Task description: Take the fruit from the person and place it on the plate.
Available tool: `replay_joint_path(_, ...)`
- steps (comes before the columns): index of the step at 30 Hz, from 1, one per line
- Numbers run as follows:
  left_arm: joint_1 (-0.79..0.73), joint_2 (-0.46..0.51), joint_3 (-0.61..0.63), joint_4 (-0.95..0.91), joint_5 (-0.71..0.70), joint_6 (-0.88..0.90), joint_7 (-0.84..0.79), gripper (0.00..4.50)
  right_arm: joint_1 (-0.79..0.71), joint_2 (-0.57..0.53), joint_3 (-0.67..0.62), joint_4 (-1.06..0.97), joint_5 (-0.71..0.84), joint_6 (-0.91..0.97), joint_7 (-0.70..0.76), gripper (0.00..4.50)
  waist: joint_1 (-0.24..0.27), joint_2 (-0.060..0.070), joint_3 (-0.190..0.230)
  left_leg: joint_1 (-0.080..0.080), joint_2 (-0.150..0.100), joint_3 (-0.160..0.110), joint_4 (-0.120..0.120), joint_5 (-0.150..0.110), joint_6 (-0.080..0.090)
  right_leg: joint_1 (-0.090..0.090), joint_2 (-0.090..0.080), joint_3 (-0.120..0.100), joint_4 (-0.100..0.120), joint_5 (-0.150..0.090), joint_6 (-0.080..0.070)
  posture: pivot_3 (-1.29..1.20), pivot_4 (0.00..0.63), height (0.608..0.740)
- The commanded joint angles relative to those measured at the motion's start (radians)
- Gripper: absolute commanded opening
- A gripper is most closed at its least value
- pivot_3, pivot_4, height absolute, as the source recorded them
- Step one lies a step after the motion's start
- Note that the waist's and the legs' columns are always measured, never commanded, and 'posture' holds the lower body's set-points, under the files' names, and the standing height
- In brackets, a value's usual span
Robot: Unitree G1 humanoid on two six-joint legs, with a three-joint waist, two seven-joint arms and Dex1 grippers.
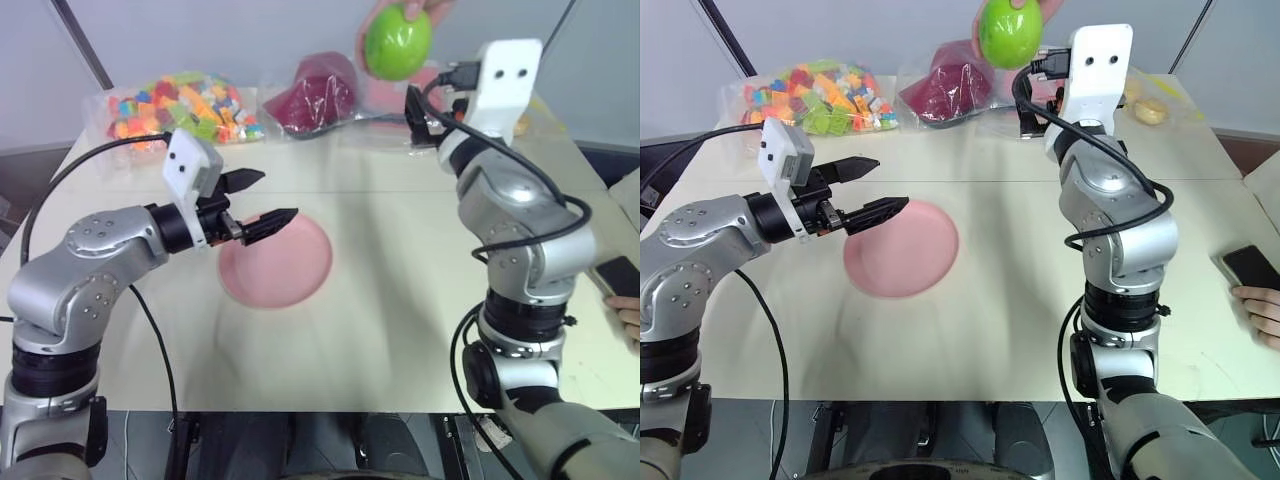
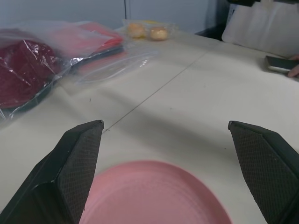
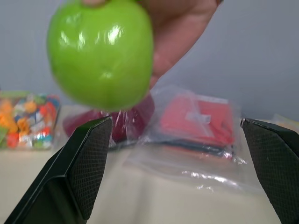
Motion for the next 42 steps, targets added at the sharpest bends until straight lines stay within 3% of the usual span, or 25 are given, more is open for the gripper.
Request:
replay_joint_path(1,-0.012,0.004,0.017,-0.021,0.002,-0.017,-0.002,4.46,-0.059,0.027,0.006,0.004,-0.016,-0.049,0.011,4.50,-0.003,0.000,0.000,0.000,0.000,0.000,0.000,0.000,0.000,0.000,0.000,0.000,0.000,0.000,0.000,0.00,0.150,0.740)
replay_joint_path(11,-0.013,0.004,0.017,-0.019,0.009,-0.024,-0.001,4.46,-0.094,0.087,0.032,0.029,-0.018,-0.079,0.071,4.50,-0.020,0.000,0.000,0.000,0.000,-0.001,-0.001,0.000,0.000,0.000,0.000,0.000,0.000,0.000,0.000,0.00,0.150,0.740)
replay_joint_path(28,-0.006,0.008,0.028,-0.032,0.003,-0.026,0.008,4.46,-0.198,0.119,0.038,0.358,-0.083,-0.358,0.132,4.50,-0.021,0.000,0.000,0.000,0.000,0.000,-0.001,0.000,-0.001,-0.001,0.001,0.000,0.000,0.000,0.000,0.00,0.150,0.740)
replay_joint_path(41,-0.002,0.006,0.031,-0.044,-0.003,-0.022,0.029,4.46,-0.226,0.123,0.039,0.449,-0.111,-0.444,0.153,4.50,-0.021,0.000,0.000,0.000,0.000,0.000,-0.001,0.001,-0.001,-0.001,0.001,0.000,0.000,0.000,0.000,0.00,0.150,0.740)
replay_joint_path(42,-0.002,0.006,0.031,-0.045,-0.003,-0.022,0.030,4.49,-0.226,0.122,0.037,0.453,-0.112,-0.448,0.155,4.24,-0.021,0.000,0.000,0.000,0.000,0.000,-0.001,0.001,-0.001,-0.001,0.001,0.000,0.000,0.000,0.000,0.00,0.150,0.740)
